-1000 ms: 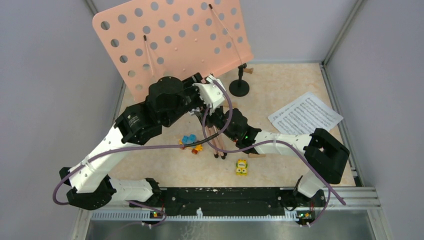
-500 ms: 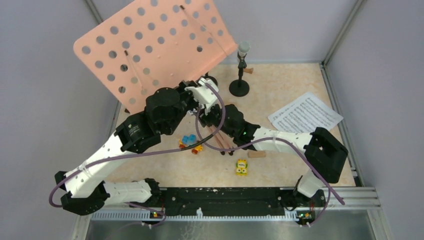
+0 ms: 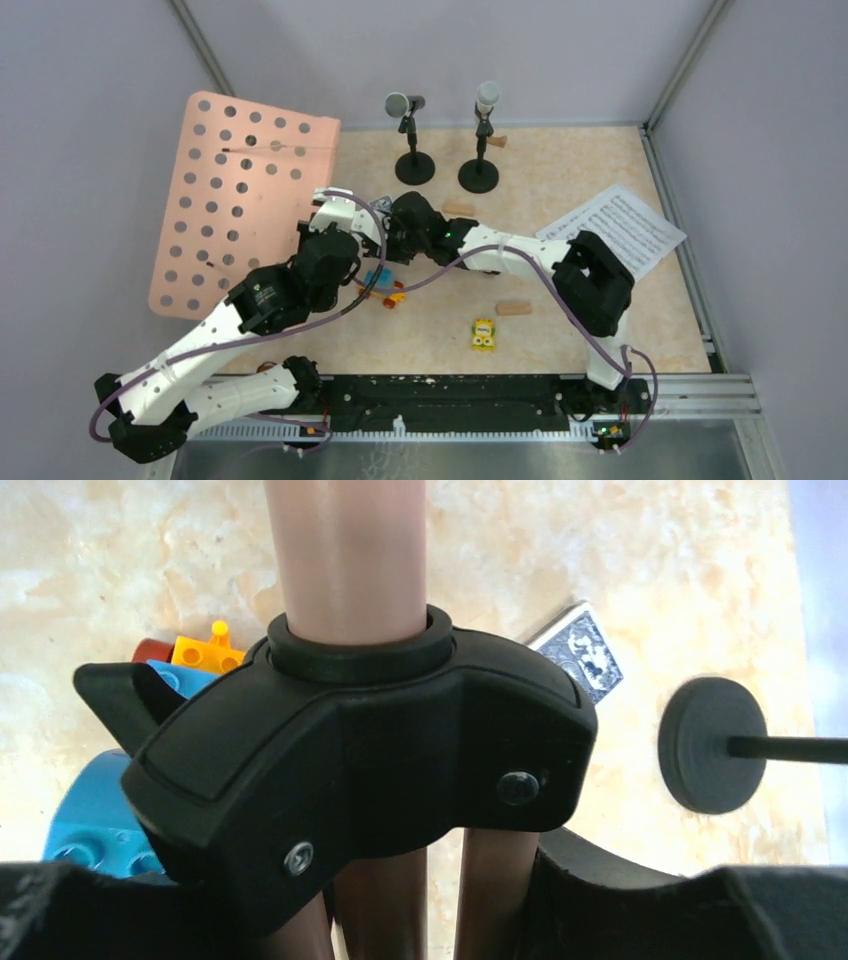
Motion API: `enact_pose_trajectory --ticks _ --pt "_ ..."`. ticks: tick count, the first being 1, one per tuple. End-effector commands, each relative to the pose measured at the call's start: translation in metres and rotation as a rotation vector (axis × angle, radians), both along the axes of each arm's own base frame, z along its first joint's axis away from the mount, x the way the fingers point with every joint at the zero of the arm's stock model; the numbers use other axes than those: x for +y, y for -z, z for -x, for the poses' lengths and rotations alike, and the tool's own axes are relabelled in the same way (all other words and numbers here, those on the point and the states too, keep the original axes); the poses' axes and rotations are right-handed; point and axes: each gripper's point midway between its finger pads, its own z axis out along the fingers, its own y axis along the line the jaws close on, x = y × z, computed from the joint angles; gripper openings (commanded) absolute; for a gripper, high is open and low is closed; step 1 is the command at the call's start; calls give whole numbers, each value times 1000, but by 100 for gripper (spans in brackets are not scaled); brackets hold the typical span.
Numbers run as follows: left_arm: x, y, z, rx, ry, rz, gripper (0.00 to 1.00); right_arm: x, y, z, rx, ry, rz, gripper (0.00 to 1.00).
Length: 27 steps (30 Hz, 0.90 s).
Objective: Pack up the instrument practice props
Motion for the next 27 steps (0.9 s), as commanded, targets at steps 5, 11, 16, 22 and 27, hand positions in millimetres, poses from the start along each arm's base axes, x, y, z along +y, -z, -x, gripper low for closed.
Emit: enact_pose_trajectory --ticks 5,11,16,22,27 --pt "-49 69 4 114 -49 394 0 62 -110 -61 -162 40 -350 0" --pt "-50 135 -5 219 -54 538 0 68 -61 -77 -102 116 -309 0" --pt "-25 170 -23 246 -141 615 0 70 -25 -82 -77 136 -266 0" --pt "-20 155 -34 222 -152 597 16 78 -7 -82 -55 106 -237 0" --pt "-16 116 -33 134 -112 612 61 80 -13 -83 -40 115 -244 35"
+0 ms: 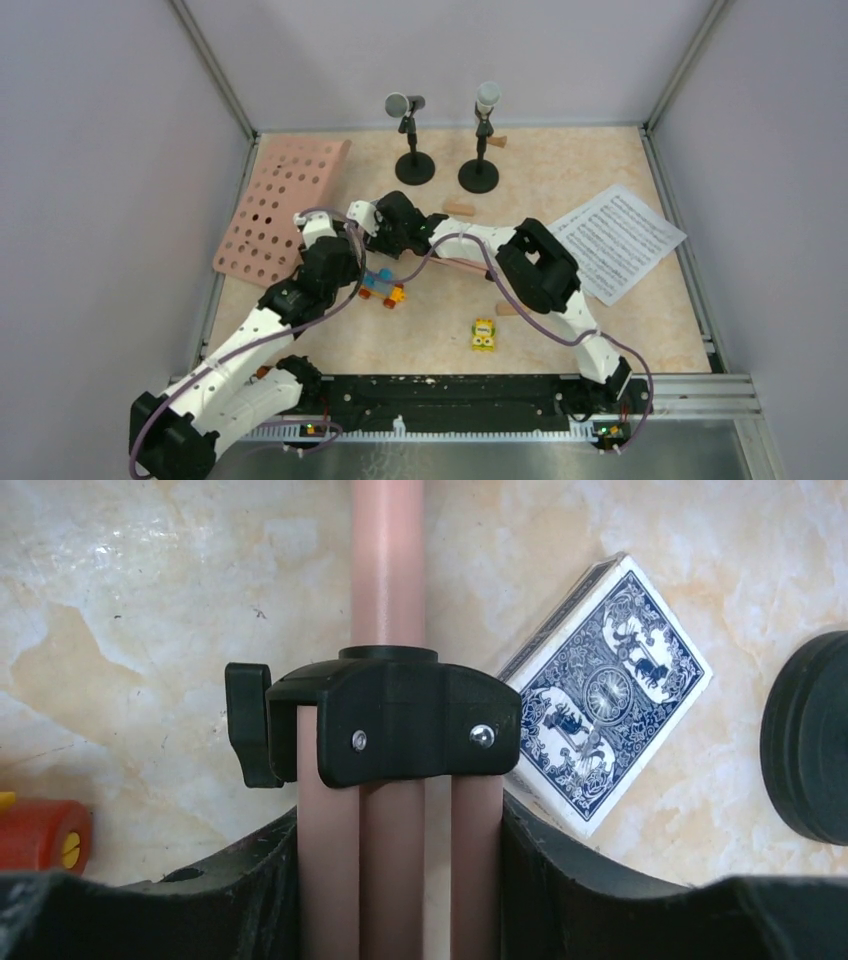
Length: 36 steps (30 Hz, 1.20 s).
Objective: Pack up the instrument practice props
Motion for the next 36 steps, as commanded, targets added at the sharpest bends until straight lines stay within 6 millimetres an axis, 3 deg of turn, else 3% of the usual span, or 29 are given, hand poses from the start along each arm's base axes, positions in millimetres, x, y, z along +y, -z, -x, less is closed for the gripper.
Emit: enact_pose_trajectory --ticks 1,3,6,13,17,21,25,30,36 --pt "-13 -60 -7 -153 61 80 68 54 -113 -21 -163 -27 -308 41" --pt "-6 -77 -3 -190 49 83 81 53 -121 -16 -145 -38 -311 49" --pt "-2 -95 3 -220 59 87 98 51 -135 -8 -122 -66 -320 70" --pt "-1 -115 18 -232 88 120 99 33 -183 22 -60 -150 -341 82" --pt "-3 -121 28 -258 117 172 99 2 -213 32 -75 -66 -398 83" --pt "-17 -124 38 -268 219 204 99 -49 -213 35 -11 167 -430 83" --pt "-27 -121 43 -246 285 214 99 -109 -184 37 161 444 -325 83" --pt "-28 -112 43 -215 295 197 99 -159 -168 59 302 566 -382 83" --pt "-38 -103 40 -213 340 208 99 -224 -150 64 305 724 -485 84"
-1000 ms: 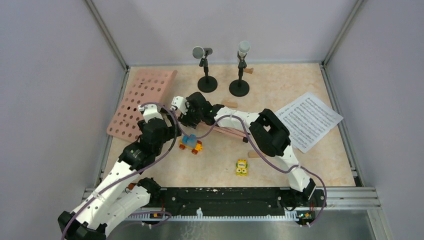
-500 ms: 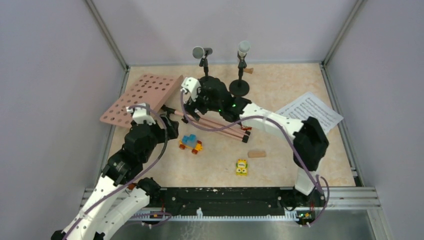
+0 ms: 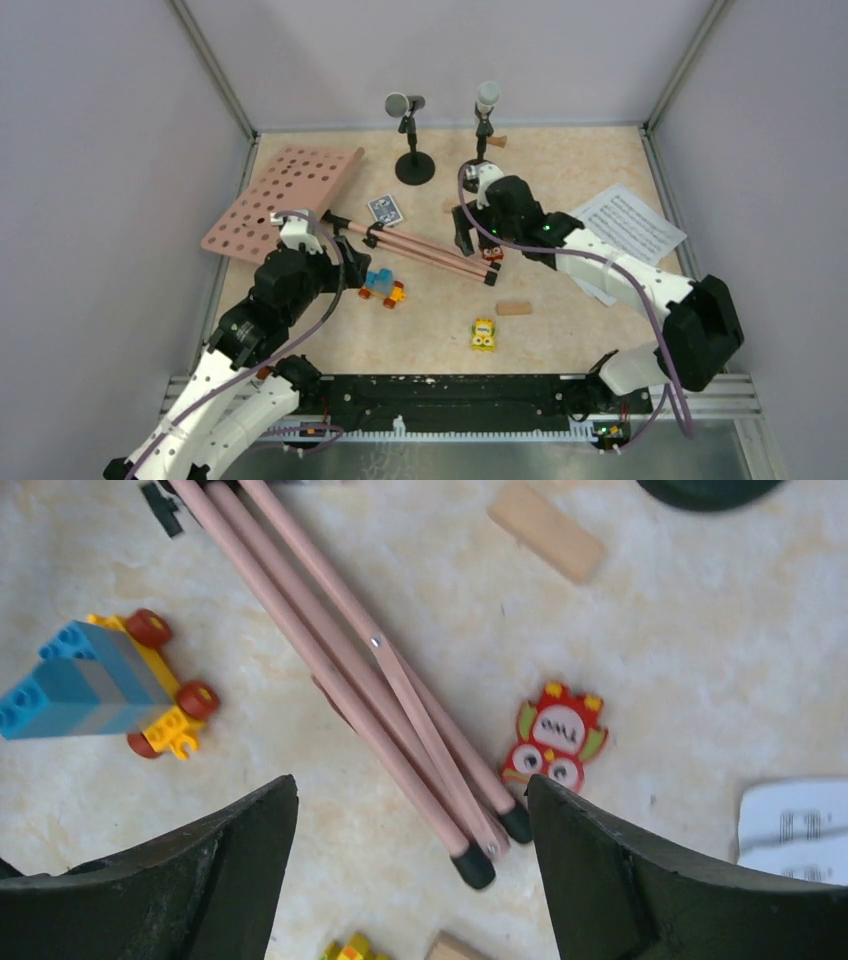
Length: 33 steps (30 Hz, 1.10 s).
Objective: Pack up the instrument practice props
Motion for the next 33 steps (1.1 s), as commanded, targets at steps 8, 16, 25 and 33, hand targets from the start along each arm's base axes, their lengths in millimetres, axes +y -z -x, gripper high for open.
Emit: enact_pose_trajectory --ticks 8,16,25,33 --pt "-11 24 -20 -40 15 -22 99 -78 -44 -20 -268 234 -367 84" --pt "-26 66 -22 64 75 -45 99 -78 -78 -42 -648 165 -427 86" --pt "-57 49 -8 142 273 -35 99 -68 -79 -117 -746 169 -551 84" --pt "-23 20 9 13 212 -96 99 -40 -42 -197 -740 183 -519 82"
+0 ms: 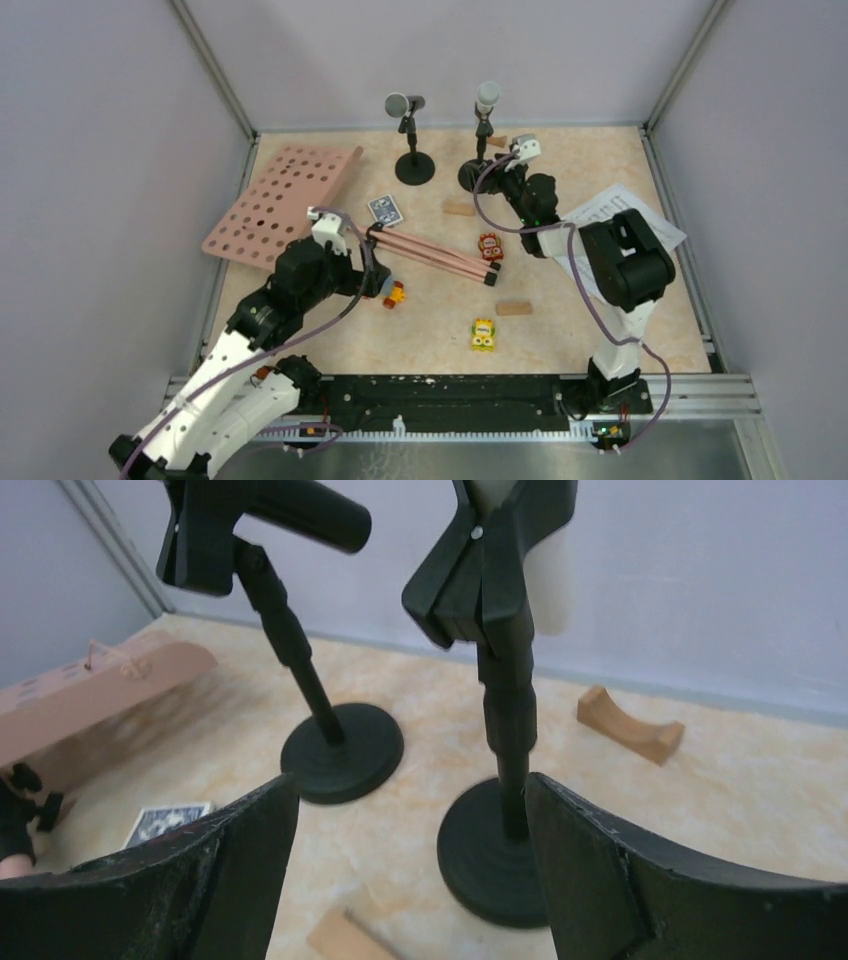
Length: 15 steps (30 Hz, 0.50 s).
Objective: Pack up the instrument practice props
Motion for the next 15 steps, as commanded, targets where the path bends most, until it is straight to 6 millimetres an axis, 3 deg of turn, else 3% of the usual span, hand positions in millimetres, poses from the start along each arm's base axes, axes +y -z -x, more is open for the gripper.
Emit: enact_pose_trajectory --ticks 1,6,15 --pt "17 -25 12 -132 -15 11 99 12 -24 -35 -110 8 -40 82" --pt "17 -38 16 -238 8 58 99 14 3 -66 -71 55 -6 80" --pt "13 -30 12 -200 16 33 99 12 33 -92 -65 119 17 68"
